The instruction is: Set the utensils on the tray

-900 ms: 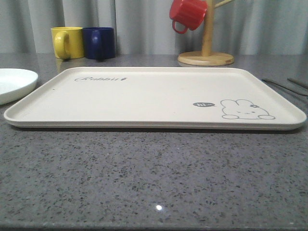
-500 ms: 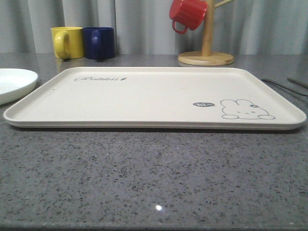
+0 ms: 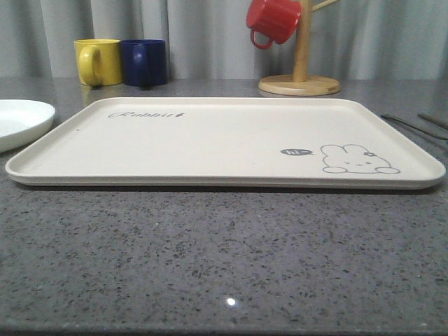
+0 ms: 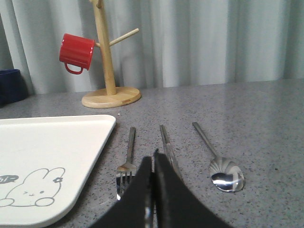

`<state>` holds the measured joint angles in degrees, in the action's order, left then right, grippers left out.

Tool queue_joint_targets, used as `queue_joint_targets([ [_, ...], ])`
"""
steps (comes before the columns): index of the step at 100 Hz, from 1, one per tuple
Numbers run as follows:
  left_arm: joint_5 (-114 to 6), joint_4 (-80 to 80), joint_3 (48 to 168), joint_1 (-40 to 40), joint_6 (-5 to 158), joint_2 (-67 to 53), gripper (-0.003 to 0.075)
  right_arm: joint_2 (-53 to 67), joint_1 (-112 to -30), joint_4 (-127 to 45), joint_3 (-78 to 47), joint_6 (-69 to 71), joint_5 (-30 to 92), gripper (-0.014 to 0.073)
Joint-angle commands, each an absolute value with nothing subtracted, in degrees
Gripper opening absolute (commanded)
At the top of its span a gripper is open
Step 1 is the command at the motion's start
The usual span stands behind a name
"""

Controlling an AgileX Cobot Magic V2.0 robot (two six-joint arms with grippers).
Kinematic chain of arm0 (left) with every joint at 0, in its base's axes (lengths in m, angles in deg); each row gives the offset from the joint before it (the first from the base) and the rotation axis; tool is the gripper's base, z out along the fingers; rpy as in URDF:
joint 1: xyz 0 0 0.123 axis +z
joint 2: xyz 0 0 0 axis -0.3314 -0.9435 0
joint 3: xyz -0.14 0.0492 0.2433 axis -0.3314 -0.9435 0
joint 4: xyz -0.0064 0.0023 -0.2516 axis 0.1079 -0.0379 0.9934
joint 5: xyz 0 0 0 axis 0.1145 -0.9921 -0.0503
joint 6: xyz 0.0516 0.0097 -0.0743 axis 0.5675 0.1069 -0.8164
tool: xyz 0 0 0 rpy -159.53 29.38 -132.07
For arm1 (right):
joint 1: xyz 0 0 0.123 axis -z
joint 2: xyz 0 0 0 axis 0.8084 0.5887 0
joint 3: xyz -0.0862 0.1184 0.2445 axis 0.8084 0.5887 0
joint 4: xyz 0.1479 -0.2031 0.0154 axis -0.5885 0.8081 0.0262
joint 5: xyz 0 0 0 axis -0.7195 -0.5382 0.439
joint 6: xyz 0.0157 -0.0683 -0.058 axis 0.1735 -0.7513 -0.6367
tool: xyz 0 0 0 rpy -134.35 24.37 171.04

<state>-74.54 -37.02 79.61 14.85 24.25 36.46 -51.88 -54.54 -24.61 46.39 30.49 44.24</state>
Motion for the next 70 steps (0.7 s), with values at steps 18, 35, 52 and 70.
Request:
queue_joint_targets([
  [18, -92.23, -36.55, 98.95, 15.0, 24.13, 15.98, -0.0018, -53.16, -54.18, -24.48, 45.33, 29.9, 49.08, -0.0069],
  [35, -94.56, -36.55, 103.45, 15.0, 27.72, 6.59, -0.0018, -53.16, -54.18, -24.48, 45.33, 29.9, 49.08, -0.0069],
  [52, -95.28, -36.41, 104.16, 15.0, 28.37, 1.24, -0.0012, -53.16, -54.18, -24.48, 45.33, 29.9, 49.08, -0.0069],
  [70, -96.56, -34.23, 104.16, 15.0, 31.55, -0.86, 0.0286, -53.16, -54.18, -24.48, 45.33, 29.9, 49.08, -0.0069],
])
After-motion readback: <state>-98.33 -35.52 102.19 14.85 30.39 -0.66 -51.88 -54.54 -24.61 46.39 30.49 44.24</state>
